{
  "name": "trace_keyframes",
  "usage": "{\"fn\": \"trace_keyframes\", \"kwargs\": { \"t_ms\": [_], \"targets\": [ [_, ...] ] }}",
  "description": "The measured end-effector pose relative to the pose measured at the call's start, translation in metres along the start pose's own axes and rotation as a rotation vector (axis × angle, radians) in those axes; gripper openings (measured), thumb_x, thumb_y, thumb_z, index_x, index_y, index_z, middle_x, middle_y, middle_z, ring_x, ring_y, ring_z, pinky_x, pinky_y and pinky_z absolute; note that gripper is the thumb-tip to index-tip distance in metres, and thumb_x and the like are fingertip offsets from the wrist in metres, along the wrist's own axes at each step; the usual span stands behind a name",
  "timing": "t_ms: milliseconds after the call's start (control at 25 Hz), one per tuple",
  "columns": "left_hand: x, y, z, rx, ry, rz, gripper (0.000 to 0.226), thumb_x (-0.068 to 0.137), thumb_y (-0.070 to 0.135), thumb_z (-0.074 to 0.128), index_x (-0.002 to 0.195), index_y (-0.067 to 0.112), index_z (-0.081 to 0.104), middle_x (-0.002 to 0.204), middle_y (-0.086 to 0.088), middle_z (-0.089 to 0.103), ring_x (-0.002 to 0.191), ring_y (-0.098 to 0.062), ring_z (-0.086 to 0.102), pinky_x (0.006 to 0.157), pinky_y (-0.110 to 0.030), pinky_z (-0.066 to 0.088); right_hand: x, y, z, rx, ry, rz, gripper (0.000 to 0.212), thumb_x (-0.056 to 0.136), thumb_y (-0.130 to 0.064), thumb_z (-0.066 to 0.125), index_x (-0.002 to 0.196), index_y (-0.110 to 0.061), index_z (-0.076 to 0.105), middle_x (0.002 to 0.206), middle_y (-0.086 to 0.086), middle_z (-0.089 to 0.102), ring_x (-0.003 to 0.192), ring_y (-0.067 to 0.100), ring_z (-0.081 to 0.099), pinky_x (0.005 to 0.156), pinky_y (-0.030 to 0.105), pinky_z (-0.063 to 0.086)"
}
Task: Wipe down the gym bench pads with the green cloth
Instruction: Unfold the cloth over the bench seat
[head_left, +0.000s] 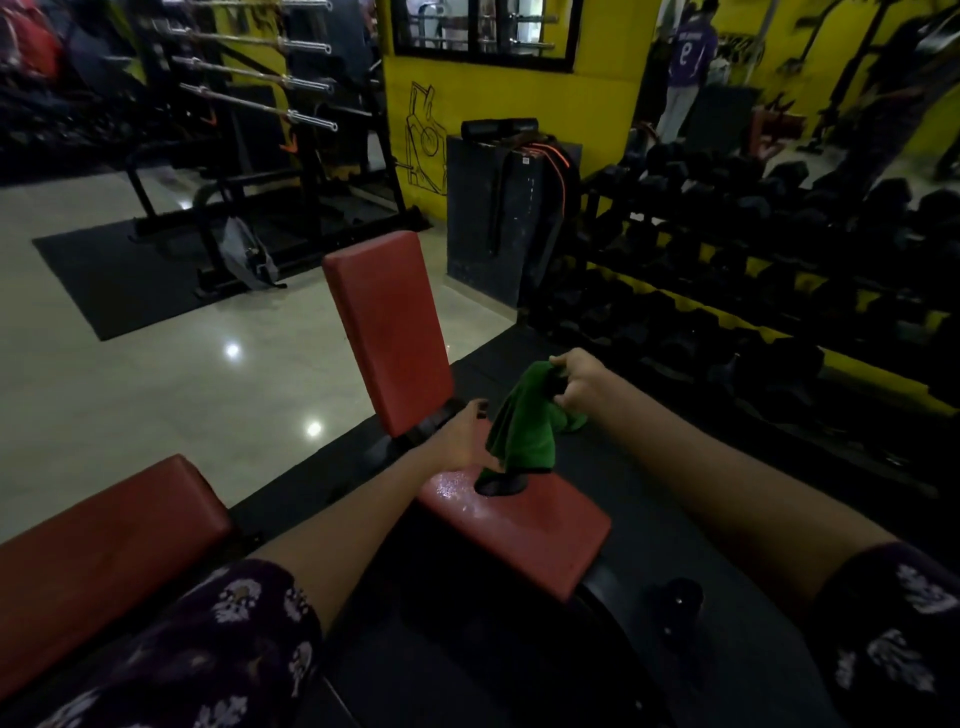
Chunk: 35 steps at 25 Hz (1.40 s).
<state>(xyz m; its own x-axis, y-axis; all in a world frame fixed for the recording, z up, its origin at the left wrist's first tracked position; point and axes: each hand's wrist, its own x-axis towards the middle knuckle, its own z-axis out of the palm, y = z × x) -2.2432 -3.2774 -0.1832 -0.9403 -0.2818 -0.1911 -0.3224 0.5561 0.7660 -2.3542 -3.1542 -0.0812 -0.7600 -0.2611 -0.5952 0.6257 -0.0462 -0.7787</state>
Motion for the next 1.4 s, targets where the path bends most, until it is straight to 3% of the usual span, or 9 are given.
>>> {"fn": "trace_keyframes", "kwargs": {
  "t_ms": [120,280,400,520,600,760,1040,1280,1400],
  "targets": [
    [0.010,0.009,0.013,0.014,0.116,0.022,0.128,0.046,0.055,0.086,0.146,0.017,0.015,0.143,-0.002,0.039,0.129,-0.018,0.041,0.108,-0.037,0.036,0.006,-0.021,0.011,0.154,-0.025,-0.012,0.013,0.094,0.002,0.045,0.106,0.002,0.050,0.124,0.017,0.045,0.107,0.027,0.052,0.090,0.034,0.043],
    [0.020,0.048,0.016,-0.446,0.365,-0.010,0.019,0.089,-0.001,0.054,0.107,0.006,0.052,0.094,-0.006,0.059,0.098,-0.022,0.052,0.074,-0.018,0.045,0.005,-0.040,0.008,0.203,-0.111,-0.054,0.035,0.097,0.000,0.042,0.132,0.005,0.040,0.131,0.017,0.042,0.120,0.027,0.047,0.099,0.031,0.040],
    [0.033,0.070,0.003,-0.778,0.413,-0.074,0.029,0.090,-0.012,0.034,0.089,0.007,0.056,0.087,-0.014,0.059,0.086,-0.025,0.055,0.074,-0.034,0.050,0.004,-0.032,-0.015,-0.047,-0.303,-0.125,0.033,0.094,-0.018,0.053,0.123,-0.004,0.051,0.093,0.007,0.054,0.082,0.018,0.055,0.075,0.026,0.047],
    [0.040,0.090,-0.012,-0.731,0.386,-0.083,0.032,0.085,-0.014,0.035,0.088,0.008,0.058,0.088,-0.015,0.059,0.090,-0.027,0.056,0.076,-0.037,0.048,0.008,-0.005,-0.038,-0.523,-0.471,-0.313,0.048,0.082,-0.017,0.069,0.122,-0.017,0.043,0.105,-0.003,0.053,0.092,0.013,0.056,0.076,0.029,0.049],
    [0.039,0.101,-0.019,-0.620,0.287,-0.027,0.030,0.085,-0.009,0.047,0.106,0.008,0.059,0.099,-0.013,0.060,0.097,-0.027,0.057,0.084,-0.035,0.049,0.021,0.012,-0.043,-0.830,-0.396,-0.619,0.073,0.071,-0.007,0.075,0.132,-0.016,0.036,0.114,0.002,0.052,0.100,0.016,0.055,0.082,0.033,0.049],
    [0.041,0.099,-0.032,-0.396,0.265,0.116,0.056,0.078,-0.002,0.070,0.125,0.012,0.044,0.112,-0.012,0.058,0.105,-0.023,0.057,0.094,-0.036,0.049,0.034,0.006,-0.038,-0.877,-0.110,-0.952,0.029,0.077,0.002,0.063,0.106,-0.002,0.064,0.096,0.015,0.067,0.091,0.029,0.064,0.075,0.033,0.049],
    [0.036,0.079,-0.011,-0.791,0.246,-0.081,0.019,0.082,0.025,0.071,0.086,0.009,0.064,0.091,-0.014,0.066,0.085,-0.028,0.063,0.084,-0.040,0.052,0.028,-0.012,-0.026,-0.521,-0.155,-0.482,0.018,0.088,-0.023,0.064,0.090,-0.005,0.066,0.092,0.015,0.069,0.084,0.027,0.066,0.074,0.039,0.055],
    [0.030,0.088,-0.054,-0.228,0.192,0.032,0.020,0.091,0.005,0.053,0.080,0.020,0.045,0.080,-0.001,0.049,0.064,-0.009,0.045,0.054,-0.021,0.036,0.021,-0.037,-0.053,-0.546,-0.040,-0.406,0.023,0.095,-0.012,0.052,0.073,-0.006,0.054,0.066,0.006,0.051,0.060,0.019,0.050,0.056,0.028,0.040],
    [0.028,0.095,-0.057,-0.179,0.178,0.010,0.012,0.092,0.004,0.049,0.091,0.013,0.043,0.079,0.001,0.045,0.063,-0.009,0.043,0.048,-0.015,0.034,0.016,-0.031,-0.046,-0.323,-0.065,-0.279,0.013,0.091,-0.001,0.053,0.103,-0.005,0.050,0.090,0.011,0.054,0.074,0.021,0.054,0.058,0.030,0.045]
  ]
}}
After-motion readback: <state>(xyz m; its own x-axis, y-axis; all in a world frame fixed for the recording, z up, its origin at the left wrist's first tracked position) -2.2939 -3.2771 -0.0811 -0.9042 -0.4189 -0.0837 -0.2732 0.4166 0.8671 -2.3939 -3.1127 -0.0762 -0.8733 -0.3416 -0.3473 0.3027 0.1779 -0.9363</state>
